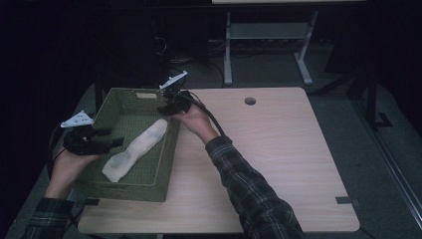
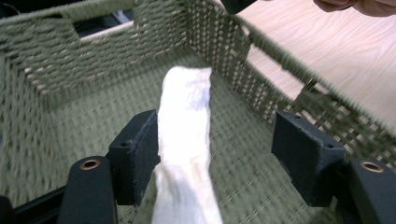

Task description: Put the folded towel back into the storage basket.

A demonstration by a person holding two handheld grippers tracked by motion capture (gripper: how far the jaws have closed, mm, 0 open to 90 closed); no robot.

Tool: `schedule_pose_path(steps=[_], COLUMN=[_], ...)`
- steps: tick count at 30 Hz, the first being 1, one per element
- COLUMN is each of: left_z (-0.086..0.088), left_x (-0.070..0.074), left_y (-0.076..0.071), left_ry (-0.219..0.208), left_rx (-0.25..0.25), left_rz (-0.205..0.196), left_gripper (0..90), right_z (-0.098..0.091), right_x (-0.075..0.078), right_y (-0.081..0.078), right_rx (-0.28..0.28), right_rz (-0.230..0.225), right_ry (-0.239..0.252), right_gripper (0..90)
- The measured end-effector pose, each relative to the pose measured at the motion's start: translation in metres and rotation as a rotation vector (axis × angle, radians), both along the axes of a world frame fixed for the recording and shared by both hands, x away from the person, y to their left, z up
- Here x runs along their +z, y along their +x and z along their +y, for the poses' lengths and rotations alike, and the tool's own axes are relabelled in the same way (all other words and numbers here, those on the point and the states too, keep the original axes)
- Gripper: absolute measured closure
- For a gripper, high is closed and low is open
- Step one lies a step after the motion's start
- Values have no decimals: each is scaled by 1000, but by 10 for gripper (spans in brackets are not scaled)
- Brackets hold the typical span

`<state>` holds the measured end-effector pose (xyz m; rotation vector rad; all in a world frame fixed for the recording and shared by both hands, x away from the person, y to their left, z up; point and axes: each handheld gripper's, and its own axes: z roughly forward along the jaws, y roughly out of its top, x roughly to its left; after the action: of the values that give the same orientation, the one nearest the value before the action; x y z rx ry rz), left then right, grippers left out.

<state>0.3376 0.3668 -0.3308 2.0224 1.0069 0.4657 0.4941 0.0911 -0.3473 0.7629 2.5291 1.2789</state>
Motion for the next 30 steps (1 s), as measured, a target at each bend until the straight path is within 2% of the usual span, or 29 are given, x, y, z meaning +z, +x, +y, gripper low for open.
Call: schedule_pose_path(steps=[6, 7, 8, 9, 10, 14, 17, 20, 21, 23, 30], left_z=[-26, -31, -36, -36, -47, -72, -89, -110, -110, -119, -164], left_x=[12, 14, 16, 16, 19, 22, 23, 24, 24, 25, 23], left_y=[3, 3, 4, 4, 5, 7, 8, 8, 8, 8, 8], left_ry=[-30, -39, -42, -42, -46, -62, -58, -73, -73, -81, -86], left_rx=[-16, -18, -22, -22, -33, -57, -84, -110, -110, -125, -190], left_rz=[-23, -24, -26, -26, -32, -27, -35, -37, -37, -41, -47], left_gripper=[282, 279, 275, 271, 269, 257, 254, 250, 246, 246, 237], right_z=[-39, -47, -54, -61, -66, -93, -113, -134, -134, -149, -193], right_x=[8, 9, 10, 10, 11, 11, 11, 10, 10, 8, 1], right_y=[-2, -4, -4, -6, -7, -13, -18, -24, -24, -28, -43], right_rx=[-16, -27, -23, -29, -28, -42, -50, -63, -63, -72, -103], right_rz=[3, 16, 5, 10, 4, -3, -6, -7, -7, -5, -7], right_ry=[24, 32, 27, 30, 30, 36, 39, 45, 45, 47, 39], right_gripper=[425, 421, 418, 409, 403, 384, 366, 348, 348, 327, 288])
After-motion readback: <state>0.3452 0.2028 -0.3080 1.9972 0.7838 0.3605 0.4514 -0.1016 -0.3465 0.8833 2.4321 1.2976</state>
